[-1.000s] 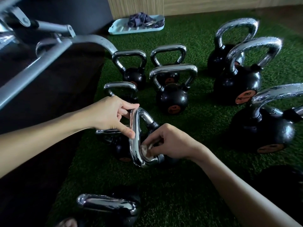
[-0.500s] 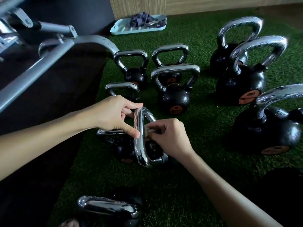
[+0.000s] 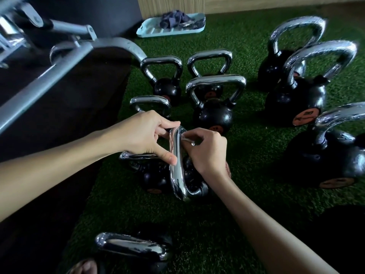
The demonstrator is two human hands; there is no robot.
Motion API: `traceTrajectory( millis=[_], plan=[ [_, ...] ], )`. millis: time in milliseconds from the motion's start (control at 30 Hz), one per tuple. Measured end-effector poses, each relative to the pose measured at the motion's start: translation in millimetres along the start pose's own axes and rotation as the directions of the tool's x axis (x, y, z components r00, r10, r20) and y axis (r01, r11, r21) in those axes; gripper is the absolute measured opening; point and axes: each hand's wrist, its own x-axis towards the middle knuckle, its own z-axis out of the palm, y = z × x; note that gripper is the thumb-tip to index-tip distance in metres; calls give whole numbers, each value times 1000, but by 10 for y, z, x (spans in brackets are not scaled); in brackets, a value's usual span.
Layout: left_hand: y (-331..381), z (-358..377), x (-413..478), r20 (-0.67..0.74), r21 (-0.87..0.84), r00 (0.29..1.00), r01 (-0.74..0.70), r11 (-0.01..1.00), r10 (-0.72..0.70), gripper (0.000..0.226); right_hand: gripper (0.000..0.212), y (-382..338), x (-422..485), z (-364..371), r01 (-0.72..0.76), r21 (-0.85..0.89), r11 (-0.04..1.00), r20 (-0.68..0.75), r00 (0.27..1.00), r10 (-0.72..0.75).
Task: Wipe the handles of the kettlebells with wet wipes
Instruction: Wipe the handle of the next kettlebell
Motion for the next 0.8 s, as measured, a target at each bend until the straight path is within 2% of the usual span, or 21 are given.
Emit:
traceTrajectory(
  millis=[133,233,400,533,667,800],
  plan=[
    [-32,-14,24,5,18,1000,-11,1000,11,112,17,63,-46,40,-25,-100,995,-5,1000,24],
    [-70,-12,51,9,30,1000,-13,999,13,113,13,92,-72,16,-64,-92,994,-14,998,63],
    [0,2,51,-9,25,1000,-21,999,21,110,14,59,52,-130,78,-55,995,-92,992,-83],
    [134,-1,139,11,51,1000,-29,998,29,113,12,190,174,-290,-13,-43,999,-34,999,12],
    [349,-4,338,67,85,997,-31,996,25,119,16,273,211,-679,-36,-30,999,-192,981,29],
    [619,103,585,76,140,992,-111,984,102,120,17,288,171,-1022,-97,-14,995,-289,953,89]
  ],
)
